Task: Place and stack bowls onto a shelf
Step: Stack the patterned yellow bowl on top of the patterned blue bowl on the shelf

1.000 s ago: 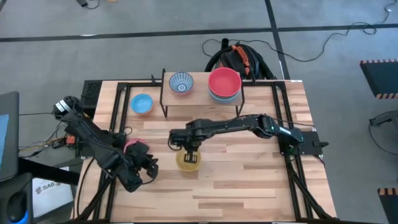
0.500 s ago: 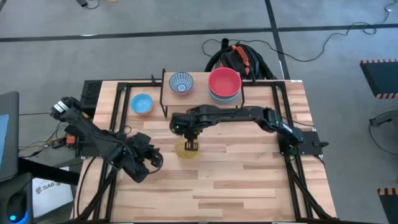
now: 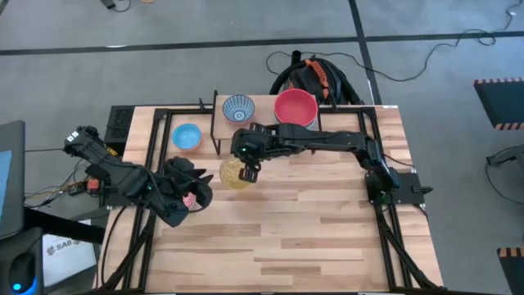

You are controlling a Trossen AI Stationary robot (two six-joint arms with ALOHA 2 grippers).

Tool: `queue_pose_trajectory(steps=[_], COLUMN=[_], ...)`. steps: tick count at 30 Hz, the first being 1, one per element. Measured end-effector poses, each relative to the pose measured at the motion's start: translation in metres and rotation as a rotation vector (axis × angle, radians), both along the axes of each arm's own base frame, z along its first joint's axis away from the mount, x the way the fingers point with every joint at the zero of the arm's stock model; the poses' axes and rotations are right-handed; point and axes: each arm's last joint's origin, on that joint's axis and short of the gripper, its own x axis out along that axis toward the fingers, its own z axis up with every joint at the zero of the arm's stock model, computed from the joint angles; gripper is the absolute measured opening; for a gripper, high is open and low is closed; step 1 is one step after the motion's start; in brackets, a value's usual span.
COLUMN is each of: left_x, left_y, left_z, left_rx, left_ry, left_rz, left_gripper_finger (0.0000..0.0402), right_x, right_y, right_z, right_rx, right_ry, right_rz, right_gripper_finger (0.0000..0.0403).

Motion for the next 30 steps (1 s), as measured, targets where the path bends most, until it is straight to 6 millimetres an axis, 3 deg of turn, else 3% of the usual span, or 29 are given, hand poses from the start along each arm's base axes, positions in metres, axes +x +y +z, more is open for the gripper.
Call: queue_pose_trajectory(steps=[14, 30], left_x=[-0.003, -0.009], left_y=[-0.007, -0.016], left_z=[0.003, 0.003], left_rx=[0.001, 0.006], left_ry=[-0.008, -0.026], left_rz=[-0.042, -0.075], left_gripper_finger=[0.0137, 0.0137], right_x=[0.001, -0.008], right_y=[0.022, 0.024], right_z=[-0.002, -0.016], right_rx=[-0.031, -0.026], right_ry=[-0.007, 0.095], right_rz=[-0.050, -0.156], right_gripper_finger=[0.0033, 0.0033])
